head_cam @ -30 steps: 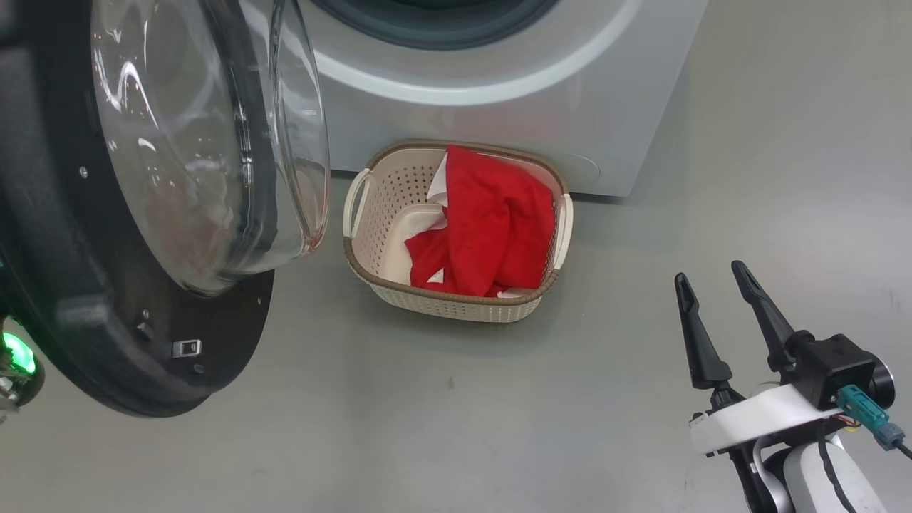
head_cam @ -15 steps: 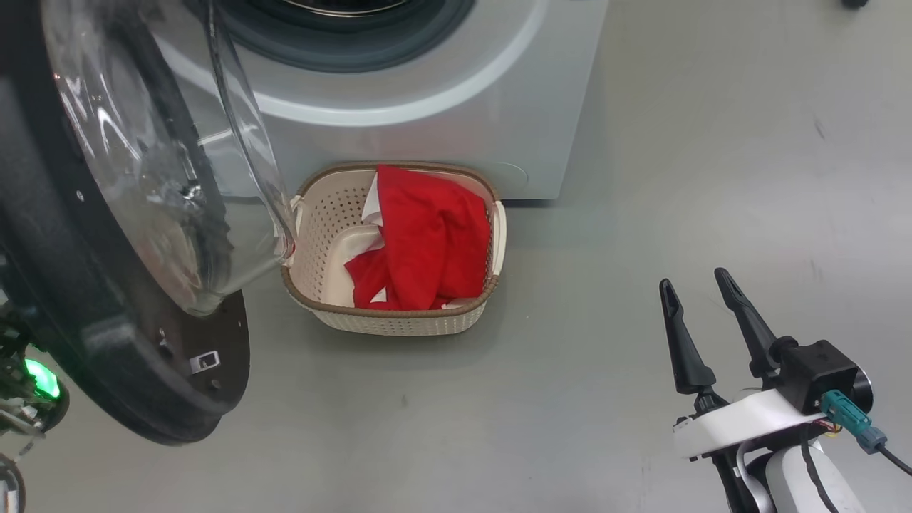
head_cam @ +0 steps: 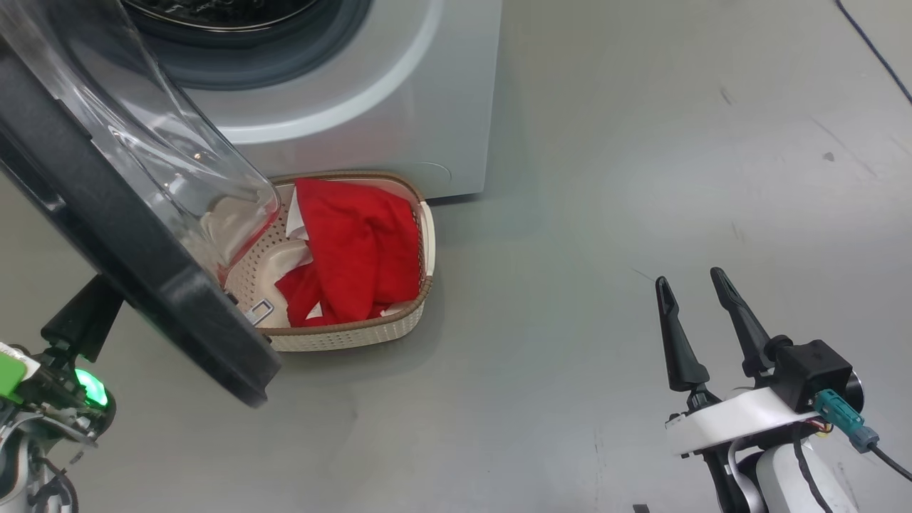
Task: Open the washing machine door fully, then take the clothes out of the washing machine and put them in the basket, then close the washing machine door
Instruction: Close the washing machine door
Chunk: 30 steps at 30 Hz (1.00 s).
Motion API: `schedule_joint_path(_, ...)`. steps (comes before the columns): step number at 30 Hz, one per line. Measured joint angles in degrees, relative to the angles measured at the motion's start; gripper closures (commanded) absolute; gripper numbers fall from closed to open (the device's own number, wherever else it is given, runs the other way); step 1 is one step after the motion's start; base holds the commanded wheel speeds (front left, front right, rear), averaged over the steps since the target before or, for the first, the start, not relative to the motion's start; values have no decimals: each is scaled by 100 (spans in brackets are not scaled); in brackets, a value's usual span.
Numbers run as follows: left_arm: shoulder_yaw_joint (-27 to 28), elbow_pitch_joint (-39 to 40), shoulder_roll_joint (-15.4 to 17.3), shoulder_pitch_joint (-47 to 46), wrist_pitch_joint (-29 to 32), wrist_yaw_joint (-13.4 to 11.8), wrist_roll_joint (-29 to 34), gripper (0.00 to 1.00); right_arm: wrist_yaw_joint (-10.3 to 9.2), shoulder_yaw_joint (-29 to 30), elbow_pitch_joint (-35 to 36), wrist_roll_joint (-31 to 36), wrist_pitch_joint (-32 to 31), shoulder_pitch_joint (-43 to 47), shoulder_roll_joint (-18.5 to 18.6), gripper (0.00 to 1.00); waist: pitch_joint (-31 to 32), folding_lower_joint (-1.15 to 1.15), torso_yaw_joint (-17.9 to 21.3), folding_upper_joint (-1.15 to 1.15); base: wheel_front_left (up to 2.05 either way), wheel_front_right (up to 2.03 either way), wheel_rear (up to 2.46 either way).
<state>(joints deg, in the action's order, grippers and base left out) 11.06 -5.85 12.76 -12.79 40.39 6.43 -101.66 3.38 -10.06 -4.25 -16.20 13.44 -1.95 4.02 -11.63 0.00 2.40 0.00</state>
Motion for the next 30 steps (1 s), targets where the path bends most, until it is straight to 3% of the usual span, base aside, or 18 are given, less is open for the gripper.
schedule_joint_path(14,-16,73,-213,-83,-428,43,326,100,1,-66,-78,-86,48,-148,-47,0,-119,0,747,0,0,0,0)
schedule_joint_path(30,-3,-122,-245,-964,-933,-15,588,100,0,-90,-163,-244,57,-235,-89,0,-451,0,1499,0,0,0,0)
